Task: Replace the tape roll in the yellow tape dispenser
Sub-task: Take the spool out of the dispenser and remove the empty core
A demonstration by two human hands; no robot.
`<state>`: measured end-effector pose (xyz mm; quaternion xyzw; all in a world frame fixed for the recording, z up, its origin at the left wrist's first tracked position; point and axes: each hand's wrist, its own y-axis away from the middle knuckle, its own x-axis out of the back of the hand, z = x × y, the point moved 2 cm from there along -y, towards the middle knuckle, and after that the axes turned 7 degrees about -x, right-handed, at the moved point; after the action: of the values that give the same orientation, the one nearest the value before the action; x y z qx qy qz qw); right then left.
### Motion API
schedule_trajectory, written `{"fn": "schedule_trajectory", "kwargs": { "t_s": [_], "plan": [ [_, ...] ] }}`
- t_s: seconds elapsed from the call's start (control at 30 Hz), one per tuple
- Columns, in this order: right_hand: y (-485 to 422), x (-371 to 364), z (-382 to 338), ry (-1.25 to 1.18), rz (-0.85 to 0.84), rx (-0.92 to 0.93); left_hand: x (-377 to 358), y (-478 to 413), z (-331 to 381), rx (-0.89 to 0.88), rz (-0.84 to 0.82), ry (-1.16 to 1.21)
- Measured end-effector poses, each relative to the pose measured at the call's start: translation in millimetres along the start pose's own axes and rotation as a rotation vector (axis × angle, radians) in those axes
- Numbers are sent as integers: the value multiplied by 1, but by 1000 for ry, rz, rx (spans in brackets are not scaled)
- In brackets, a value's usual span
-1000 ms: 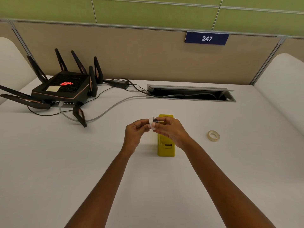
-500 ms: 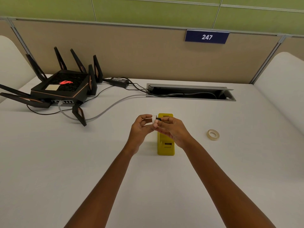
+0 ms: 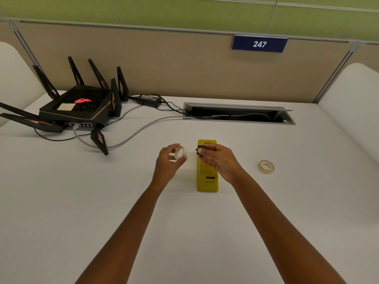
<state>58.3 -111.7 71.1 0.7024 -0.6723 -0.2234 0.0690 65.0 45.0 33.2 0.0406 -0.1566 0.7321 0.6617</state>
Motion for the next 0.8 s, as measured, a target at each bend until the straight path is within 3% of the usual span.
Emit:
{"fn": "schedule_trajectory", "kwargs": {
  "t_s": [0.3,0.8],
  "plan": [
    [-5,11,-4,-37,21,25,-2,-5,-21,-34,-31,-398],
    [-15,25,-9,122,83,34,-9,-21,-32,-16,-127,-561]
  ]
}}
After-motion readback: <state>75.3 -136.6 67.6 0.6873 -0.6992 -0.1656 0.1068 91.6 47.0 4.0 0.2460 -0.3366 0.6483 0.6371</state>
